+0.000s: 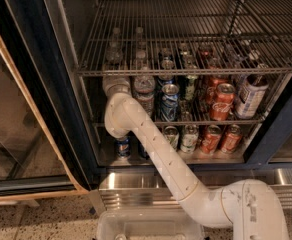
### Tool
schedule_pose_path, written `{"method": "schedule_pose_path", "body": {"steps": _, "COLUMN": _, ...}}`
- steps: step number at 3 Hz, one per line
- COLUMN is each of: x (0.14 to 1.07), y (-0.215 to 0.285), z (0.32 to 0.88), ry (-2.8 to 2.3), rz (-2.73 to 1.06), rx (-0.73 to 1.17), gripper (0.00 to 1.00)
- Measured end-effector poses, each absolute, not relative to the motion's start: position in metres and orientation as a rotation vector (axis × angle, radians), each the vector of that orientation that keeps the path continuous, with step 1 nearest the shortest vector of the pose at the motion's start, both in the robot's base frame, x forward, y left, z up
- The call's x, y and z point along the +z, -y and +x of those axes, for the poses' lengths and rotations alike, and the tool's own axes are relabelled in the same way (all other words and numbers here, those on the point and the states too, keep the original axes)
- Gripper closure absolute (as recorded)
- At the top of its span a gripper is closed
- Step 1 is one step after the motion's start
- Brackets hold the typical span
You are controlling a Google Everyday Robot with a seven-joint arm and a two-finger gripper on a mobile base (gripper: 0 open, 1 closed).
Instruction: Pick water bottle from middle shelf of fridge
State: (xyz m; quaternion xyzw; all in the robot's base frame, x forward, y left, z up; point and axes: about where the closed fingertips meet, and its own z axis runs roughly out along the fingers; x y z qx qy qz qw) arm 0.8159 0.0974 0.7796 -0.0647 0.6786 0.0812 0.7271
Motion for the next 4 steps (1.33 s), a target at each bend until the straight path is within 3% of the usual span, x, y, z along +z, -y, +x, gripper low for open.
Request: {"method": "schedule_pose_path", "body": {"steps": 4, "x": 0.795, "y": -0.109, "z": 0.785, "ry": -1.509, "rz": -0.117, "rx": 0.113, "gripper": 1.0}}
